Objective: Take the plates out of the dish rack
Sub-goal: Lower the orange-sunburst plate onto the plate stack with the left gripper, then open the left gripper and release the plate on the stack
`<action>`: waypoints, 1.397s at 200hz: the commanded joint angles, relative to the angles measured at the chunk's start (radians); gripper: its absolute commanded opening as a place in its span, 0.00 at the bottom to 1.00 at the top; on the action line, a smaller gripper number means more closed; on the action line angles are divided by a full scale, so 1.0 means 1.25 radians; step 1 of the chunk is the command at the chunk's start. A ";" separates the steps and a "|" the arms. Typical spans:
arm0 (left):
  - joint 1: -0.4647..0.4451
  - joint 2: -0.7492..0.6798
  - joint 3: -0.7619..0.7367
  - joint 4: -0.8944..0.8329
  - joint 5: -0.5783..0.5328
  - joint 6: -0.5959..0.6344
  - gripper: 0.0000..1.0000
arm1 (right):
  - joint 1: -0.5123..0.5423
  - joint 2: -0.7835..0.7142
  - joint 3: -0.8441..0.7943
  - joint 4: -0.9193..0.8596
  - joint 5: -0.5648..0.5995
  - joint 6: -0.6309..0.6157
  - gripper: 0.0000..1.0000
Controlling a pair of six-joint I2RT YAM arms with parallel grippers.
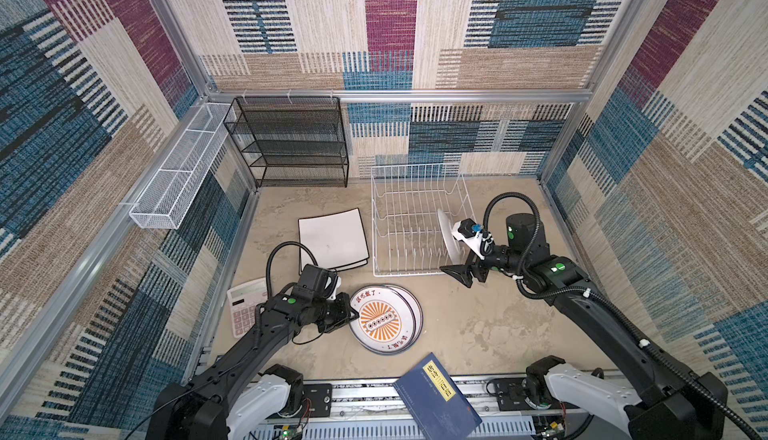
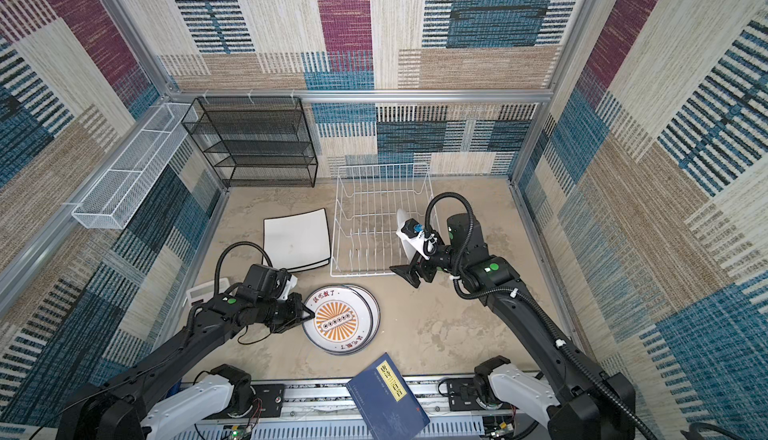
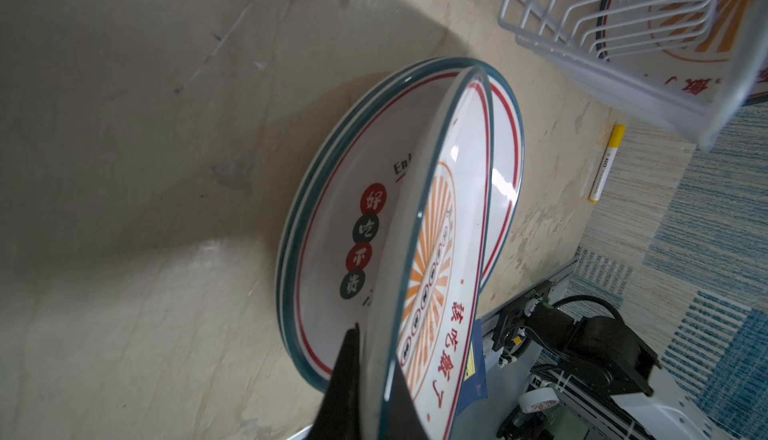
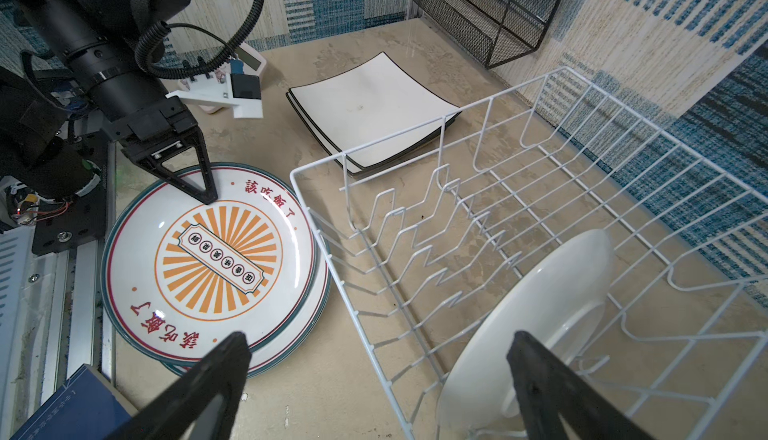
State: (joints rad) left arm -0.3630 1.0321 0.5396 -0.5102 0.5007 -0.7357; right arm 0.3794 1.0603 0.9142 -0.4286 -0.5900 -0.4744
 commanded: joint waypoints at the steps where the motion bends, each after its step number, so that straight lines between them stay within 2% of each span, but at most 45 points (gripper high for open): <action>1: 0.000 0.013 0.005 0.026 0.001 -0.022 0.13 | 0.000 0.001 0.000 0.030 0.010 0.009 0.99; 41: 0.000 0.025 0.016 0.002 -0.008 -0.013 0.43 | 0.000 0.009 0.002 0.039 0.009 0.015 0.99; 75: 0.000 0.032 0.050 -0.052 -0.036 0.006 0.58 | 0.001 0.008 0.001 0.039 0.014 0.015 0.99; 99: -0.001 0.049 0.072 -0.063 -0.039 0.012 0.59 | 0.001 0.009 -0.002 0.041 0.017 0.020 0.99; 121: -0.002 0.083 0.088 -0.062 -0.036 0.017 0.55 | 0.000 0.005 -0.004 0.041 0.022 0.027 0.99; 152: -0.003 0.121 0.102 -0.041 -0.031 0.019 0.55 | 0.002 0.004 -0.005 0.037 0.026 0.029 0.99; 235: -0.004 0.172 0.128 -0.040 -0.007 0.040 0.60 | 0.000 -0.001 -0.007 0.035 0.038 0.036 0.99; 279: -0.004 0.144 0.196 -0.133 -0.062 0.061 0.62 | 0.000 -0.010 -0.004 0.041 0.059 0.063 0.99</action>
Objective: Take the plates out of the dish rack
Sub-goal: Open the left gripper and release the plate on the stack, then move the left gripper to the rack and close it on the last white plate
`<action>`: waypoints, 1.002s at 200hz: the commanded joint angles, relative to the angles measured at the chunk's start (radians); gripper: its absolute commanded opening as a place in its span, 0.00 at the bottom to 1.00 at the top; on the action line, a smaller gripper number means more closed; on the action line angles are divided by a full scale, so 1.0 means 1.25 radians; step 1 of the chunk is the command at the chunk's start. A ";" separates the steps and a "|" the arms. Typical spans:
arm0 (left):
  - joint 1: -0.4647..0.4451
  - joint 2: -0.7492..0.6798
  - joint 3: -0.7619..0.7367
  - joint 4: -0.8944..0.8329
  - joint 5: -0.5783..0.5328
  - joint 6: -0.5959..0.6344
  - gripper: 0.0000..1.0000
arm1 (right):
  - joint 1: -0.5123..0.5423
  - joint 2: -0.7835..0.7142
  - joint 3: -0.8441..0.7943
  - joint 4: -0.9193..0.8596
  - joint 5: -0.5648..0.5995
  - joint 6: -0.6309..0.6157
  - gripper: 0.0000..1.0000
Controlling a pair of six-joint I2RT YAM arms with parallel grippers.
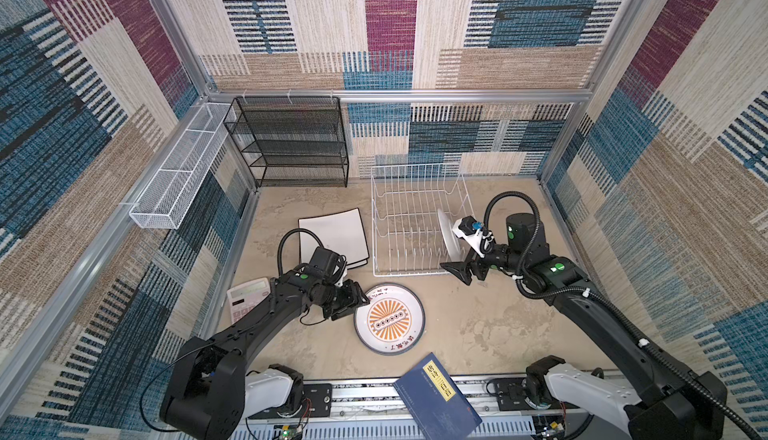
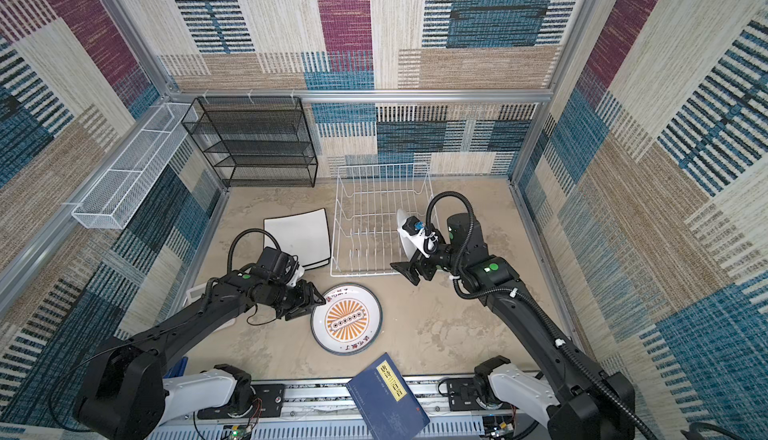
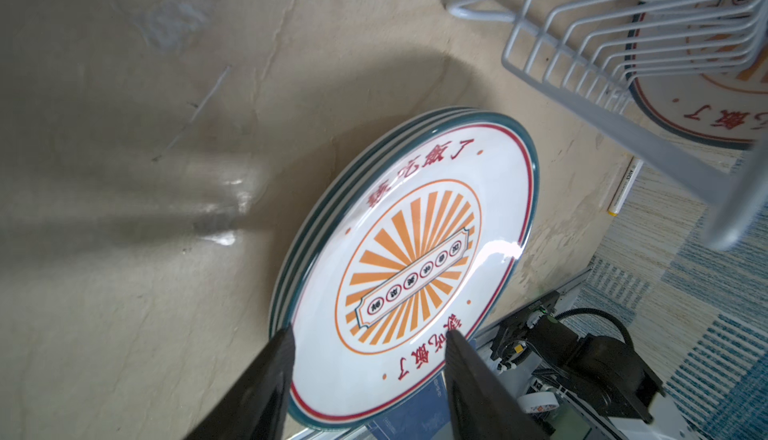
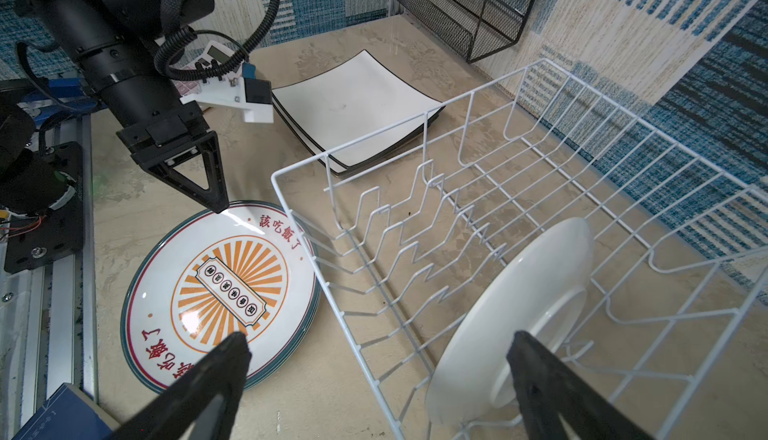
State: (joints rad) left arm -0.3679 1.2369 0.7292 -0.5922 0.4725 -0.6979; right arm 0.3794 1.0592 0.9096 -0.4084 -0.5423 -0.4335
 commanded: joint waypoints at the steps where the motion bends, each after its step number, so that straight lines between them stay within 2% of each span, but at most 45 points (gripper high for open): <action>1: 0.000 -0.021 0.046 -0.072 -0.042 0.032 0.62 | 0.000 -0.009 -0.001 0.026 0.022 0.032 0.99; 43: 0.000 -0.104 0.193 -0.151 -0.087 0.066 0.67 | 0.001 -0.012 0.019 0.022 0.123 0.112 0.99; 83: -0.002 -0.063 0.362 -0.180 -0.095 0.089 0.72 | -0.007 -0.035 -0.006 0.051 0.154 0.185 0.99; 118: -0.018 0.034 0.493 -0.180 -0.091 0.118 0.75 | -0.048 -0.052 -0.021 0.066 0.191 0.269 0.99; 142: -0.040 0.129 0.587 -0.179 -0.094 0.125 0.76 | -0.115 -0.082 -0.050 0.093 0.184 0.323 0.99; 200: -0.145 0.350 0.785 -0.159 -0.118 0.113 0.76 | -0.173 -0.098 -0.098 0.122 0.240 0.403 0.99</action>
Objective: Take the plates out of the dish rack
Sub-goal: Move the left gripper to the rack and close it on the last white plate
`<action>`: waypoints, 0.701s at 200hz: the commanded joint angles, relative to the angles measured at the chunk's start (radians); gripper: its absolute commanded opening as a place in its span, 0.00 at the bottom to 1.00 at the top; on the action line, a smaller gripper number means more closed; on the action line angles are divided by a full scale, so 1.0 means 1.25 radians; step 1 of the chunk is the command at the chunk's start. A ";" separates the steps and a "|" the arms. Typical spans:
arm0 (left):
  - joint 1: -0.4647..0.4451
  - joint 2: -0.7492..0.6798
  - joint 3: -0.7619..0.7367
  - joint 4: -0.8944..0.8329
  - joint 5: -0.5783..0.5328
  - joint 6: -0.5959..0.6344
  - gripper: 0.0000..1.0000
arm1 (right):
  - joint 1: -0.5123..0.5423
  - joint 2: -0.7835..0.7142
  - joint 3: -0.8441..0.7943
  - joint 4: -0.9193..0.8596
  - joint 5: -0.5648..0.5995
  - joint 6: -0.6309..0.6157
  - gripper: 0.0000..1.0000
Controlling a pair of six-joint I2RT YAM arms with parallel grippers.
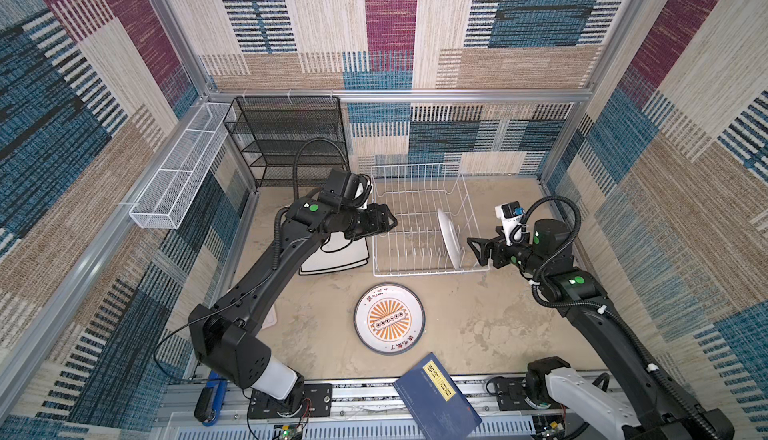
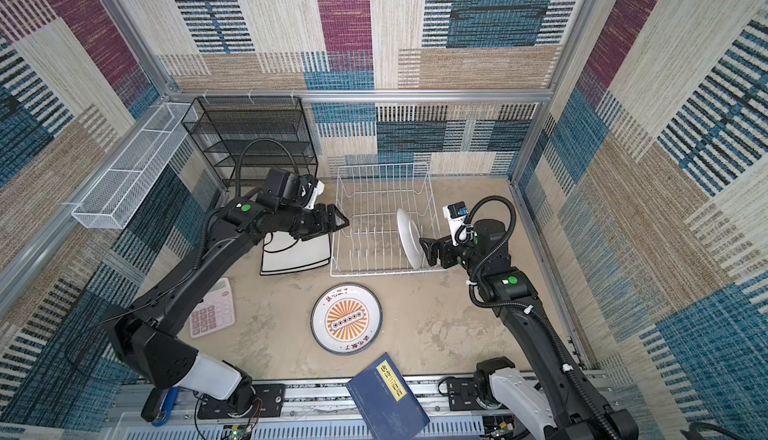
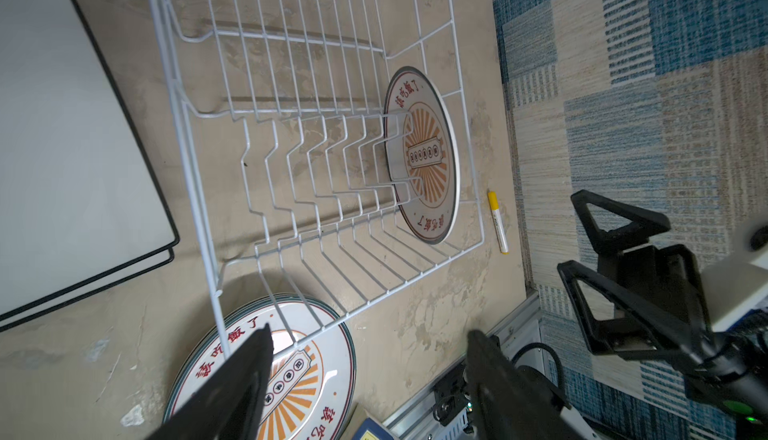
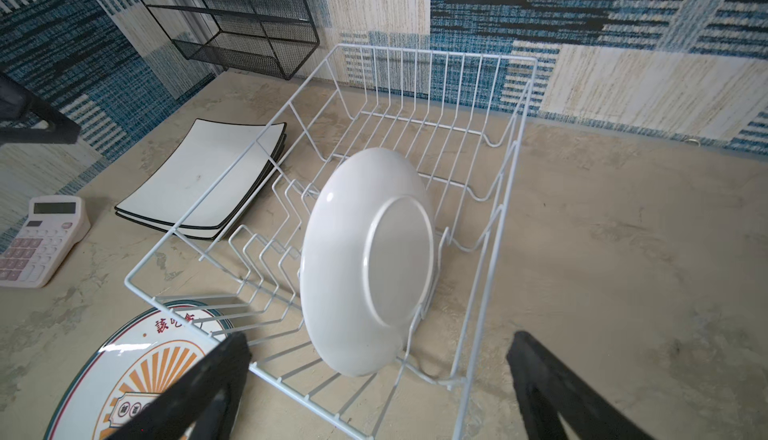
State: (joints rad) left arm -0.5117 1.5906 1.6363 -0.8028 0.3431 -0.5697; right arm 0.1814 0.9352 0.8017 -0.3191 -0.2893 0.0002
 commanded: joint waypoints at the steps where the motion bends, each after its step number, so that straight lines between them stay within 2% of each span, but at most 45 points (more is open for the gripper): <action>1: -0.032 0.071 0.063 0.009 -0.014 0.010 0.76 | -0.016 0.002 -0.012 0.051 0.039 0.058 0.99; 49: -0.111 0.251 0.221 0.009 0.004 0.014 0.74 | -0.064 0.009 -0.027 0.069 0.048 0.101 0.99; 109: -0.139 0.420 0.373 0.008 0.042 -0.021 0.69 | -0.109 0.033 -0.024 0.055 -0.042 0.088 0.99; 140: -0.143 0.483 0.416 0.009 0.058 -0.046 0.66 | -0.120 0.049 -0.008 0.065 -0.050 0.074 0.99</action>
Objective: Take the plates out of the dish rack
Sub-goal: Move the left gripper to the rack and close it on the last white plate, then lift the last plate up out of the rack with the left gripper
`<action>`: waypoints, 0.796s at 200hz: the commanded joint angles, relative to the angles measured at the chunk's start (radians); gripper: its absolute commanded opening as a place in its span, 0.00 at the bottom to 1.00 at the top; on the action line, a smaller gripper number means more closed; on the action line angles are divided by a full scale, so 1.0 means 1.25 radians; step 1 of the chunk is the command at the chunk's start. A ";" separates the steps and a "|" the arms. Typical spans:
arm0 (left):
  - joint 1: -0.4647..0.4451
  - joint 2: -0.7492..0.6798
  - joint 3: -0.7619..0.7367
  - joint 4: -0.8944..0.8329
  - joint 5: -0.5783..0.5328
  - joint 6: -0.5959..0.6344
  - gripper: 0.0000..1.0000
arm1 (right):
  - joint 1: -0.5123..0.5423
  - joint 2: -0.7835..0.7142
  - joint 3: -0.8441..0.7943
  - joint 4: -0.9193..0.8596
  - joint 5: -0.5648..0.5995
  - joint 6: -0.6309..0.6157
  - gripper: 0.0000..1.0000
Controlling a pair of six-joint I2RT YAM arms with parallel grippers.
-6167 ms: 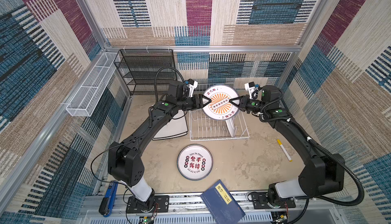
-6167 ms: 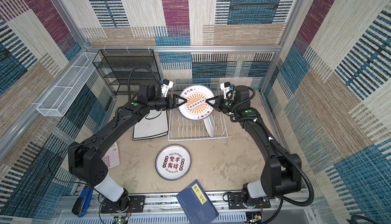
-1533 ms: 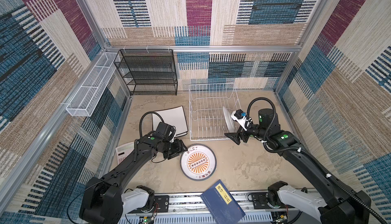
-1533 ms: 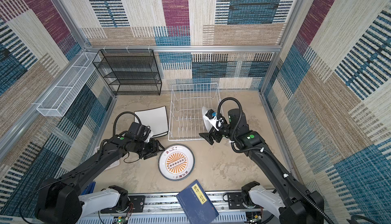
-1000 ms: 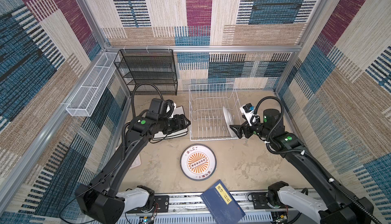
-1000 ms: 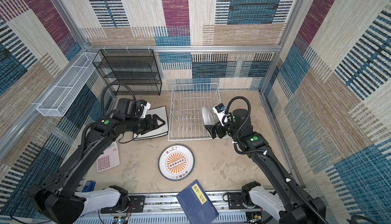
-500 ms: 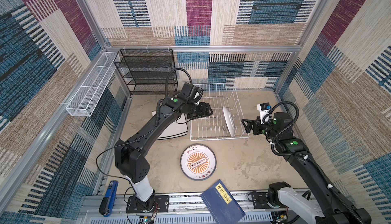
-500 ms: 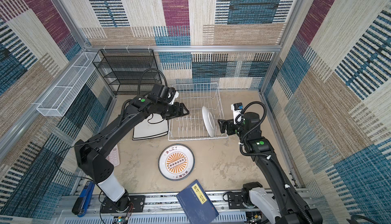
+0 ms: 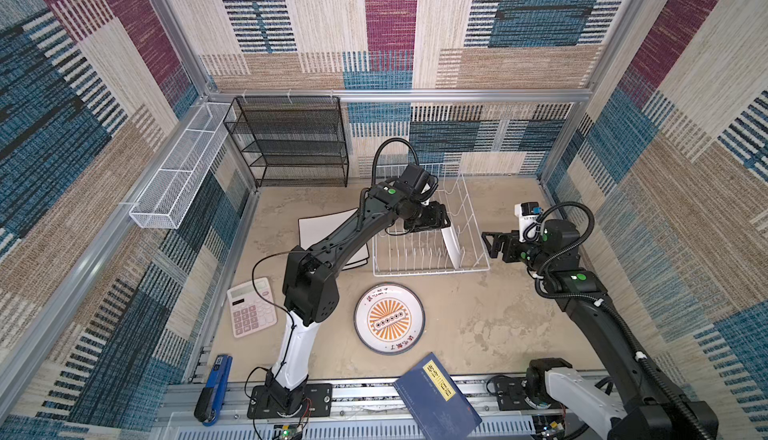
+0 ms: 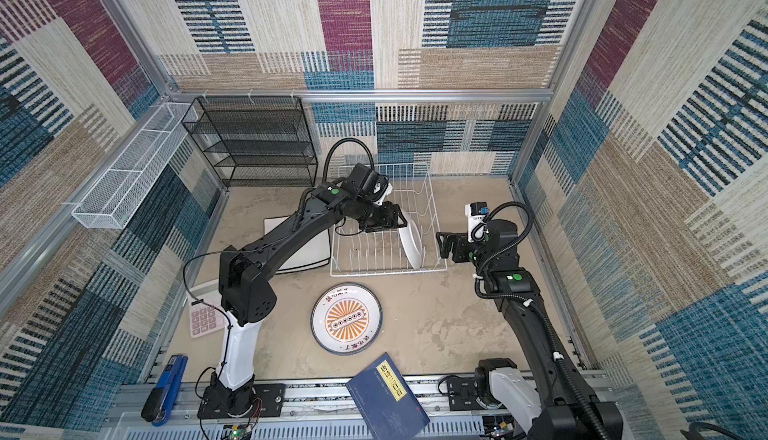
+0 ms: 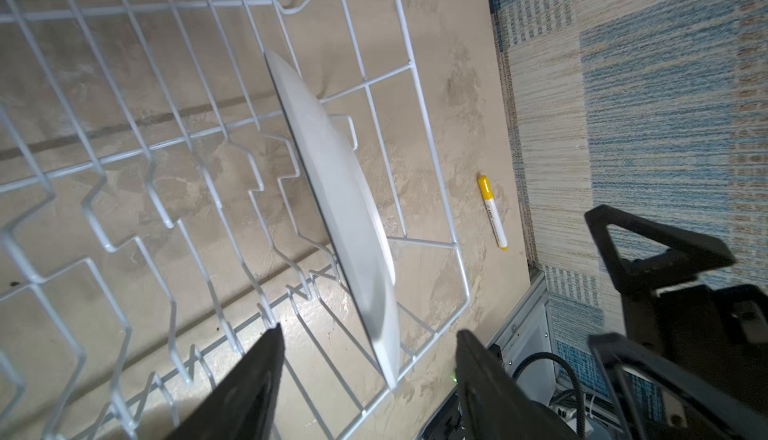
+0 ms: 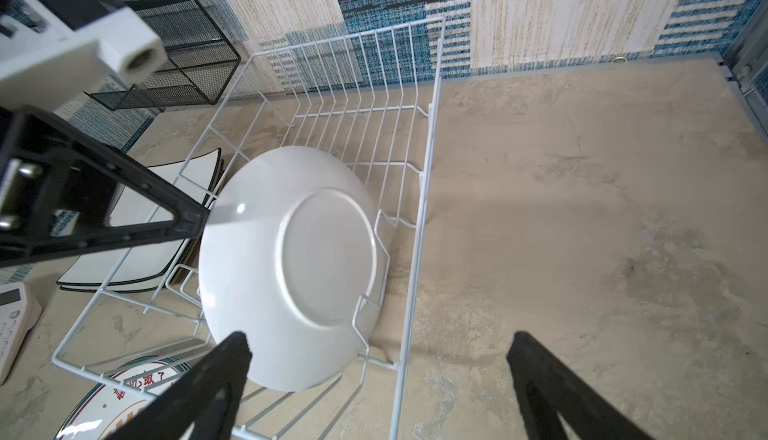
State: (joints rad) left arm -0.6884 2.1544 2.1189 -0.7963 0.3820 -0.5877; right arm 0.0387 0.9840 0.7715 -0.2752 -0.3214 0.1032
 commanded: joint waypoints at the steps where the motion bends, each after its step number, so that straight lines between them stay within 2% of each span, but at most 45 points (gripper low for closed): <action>1: -0.002 0.034 0.031 0.004 0.028 -0.033 0.65 | -0.006 0.011 0.017 0.030 -0.025 -0.009 0.99; 56: -0.012 0.093 0.081 0.004 0.047 -0.065 0.52 | -0.010 0.031 0.027 0.044 -0.040 -0.007 0.99; 84: -0.020 0.105 0.086 0.003 0.056 -0.082 0.50 | -0.011 0.039 0.032 0.048 -0.037 -0.013 0.99; 159: -0.030 0.103 0.082 0.004 0.048 -0.115 0.14 | -0.013 0.034 0.041 0.037 -0.019 -0.016 0.99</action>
State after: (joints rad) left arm -0.7250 2.2898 2.2162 -0.7971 0.4488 -0.6979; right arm 0.0223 1.0290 0.8051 -0.2504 -0.3557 0.0879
